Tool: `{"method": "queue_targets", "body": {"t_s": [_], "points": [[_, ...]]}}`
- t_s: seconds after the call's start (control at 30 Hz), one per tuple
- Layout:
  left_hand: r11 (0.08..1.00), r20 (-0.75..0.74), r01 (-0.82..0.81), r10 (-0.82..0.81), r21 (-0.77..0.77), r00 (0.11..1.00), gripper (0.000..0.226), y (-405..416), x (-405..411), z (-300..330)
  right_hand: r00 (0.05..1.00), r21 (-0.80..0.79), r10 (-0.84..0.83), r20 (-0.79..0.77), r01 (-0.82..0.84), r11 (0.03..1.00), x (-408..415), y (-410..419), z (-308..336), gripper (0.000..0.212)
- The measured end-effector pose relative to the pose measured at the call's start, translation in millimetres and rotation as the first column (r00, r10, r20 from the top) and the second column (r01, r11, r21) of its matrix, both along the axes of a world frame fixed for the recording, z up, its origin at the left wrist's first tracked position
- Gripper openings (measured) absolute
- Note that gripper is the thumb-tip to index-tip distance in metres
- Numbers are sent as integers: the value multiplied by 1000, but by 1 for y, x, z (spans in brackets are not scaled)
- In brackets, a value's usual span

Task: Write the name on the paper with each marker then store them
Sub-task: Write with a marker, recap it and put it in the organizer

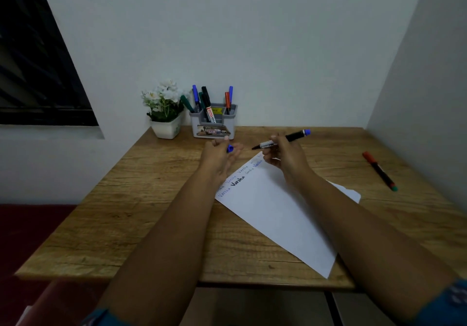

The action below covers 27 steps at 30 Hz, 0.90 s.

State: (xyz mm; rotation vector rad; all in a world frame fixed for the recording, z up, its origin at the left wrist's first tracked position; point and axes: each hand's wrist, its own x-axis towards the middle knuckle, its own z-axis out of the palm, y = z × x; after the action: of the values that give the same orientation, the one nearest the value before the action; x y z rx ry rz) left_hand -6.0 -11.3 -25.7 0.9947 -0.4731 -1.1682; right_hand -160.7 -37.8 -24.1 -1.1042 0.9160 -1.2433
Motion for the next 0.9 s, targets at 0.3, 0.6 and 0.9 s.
{"method": "queue_targets", "body": {"t_s": [0.3, 0.6, 0.9], "points": [[999, 20, -38, 38, 21, 999, 11, 1, 1, 1, 994, -206, -46, -103, 24, 978, -6, -1, -3, 17], [1000, -70, -28, 28, 3, 997, 23, -1, 2, 0, 995, -165, 86, -54, -94, 982, -7, 3, 0, 22], [999, -20, -41, 41, 35, 999, 24, -1, 2, 0, 988, -195, 102, -115, -123, 973, -4, 5, -2, 14]]}}
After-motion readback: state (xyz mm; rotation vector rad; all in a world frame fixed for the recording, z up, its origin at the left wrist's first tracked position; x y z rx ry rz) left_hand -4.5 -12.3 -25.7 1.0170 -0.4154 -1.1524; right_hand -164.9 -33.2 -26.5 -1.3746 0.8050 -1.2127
